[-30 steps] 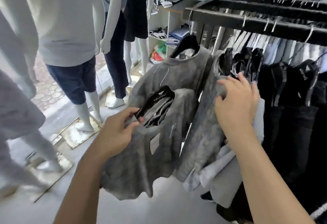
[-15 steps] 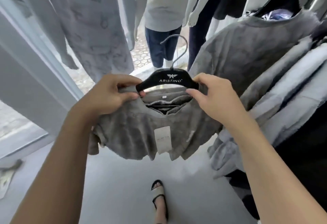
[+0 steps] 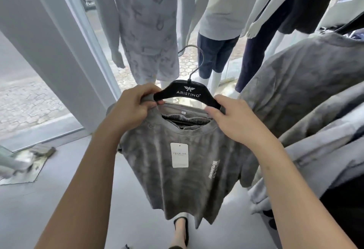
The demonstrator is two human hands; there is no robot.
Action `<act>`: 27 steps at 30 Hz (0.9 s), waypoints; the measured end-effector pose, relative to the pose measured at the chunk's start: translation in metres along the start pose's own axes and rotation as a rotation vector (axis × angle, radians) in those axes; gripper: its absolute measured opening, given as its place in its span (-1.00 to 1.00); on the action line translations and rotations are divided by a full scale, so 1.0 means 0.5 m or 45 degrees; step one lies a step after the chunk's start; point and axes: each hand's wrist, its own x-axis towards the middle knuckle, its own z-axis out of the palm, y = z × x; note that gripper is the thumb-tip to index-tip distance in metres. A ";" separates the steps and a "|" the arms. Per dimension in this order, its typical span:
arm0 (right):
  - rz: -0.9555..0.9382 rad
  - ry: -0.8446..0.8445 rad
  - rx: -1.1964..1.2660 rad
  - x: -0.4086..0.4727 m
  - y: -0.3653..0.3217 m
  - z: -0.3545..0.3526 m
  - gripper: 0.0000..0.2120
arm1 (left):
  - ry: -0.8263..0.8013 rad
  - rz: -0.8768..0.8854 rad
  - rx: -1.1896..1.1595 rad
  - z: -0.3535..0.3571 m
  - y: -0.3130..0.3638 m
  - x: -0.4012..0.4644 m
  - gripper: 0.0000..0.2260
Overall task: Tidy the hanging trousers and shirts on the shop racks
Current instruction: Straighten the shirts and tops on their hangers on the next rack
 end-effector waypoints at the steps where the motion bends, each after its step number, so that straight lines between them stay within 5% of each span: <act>1: 0.005 -0.011 0.012 -0.001 -0.004 -0.001 -0.74 | 0.009 -0.001 0.015 -0.002 -0.004 0.003 -0.67; 5: 0.012 0.008 0.111 -0.001 -0.024 0.005 -0.80 | 0.324 -0.059 -0.084 0.006 0.011 0.004 -0.70; 8: 0.073 0.041 0.098 0.005 -0.039 0.036 -0.79 | 0.666 -0.335 -0.279 0.027 0.047 -0.011 -0.85; 11: 0.184 0.055 0.120 0.006 -0.046 0.083 -0.75 | 0.399 -0.572 -0.379 0.061 0.070 -0.028 -0.76; 15: 0.205 -0.005 0.225 -0.003 -0.075 0.125 -0.75 | 0.050 -0.601 -0.368 0.113 0.116 -0.040 -0.48; 23: 0.056 -0.354 0.700 -0.024 -0.117 0.149 -0.76 | 0.312 -0.669 -0.693 0.114 0.077 -0.044 -0.96; 27: 0.077 -0.413 0.782 -0.029 -0.107 0.129 -0.68 | 0.225 -0.645 -0.558 0.089 0.050 -0.037 -0.87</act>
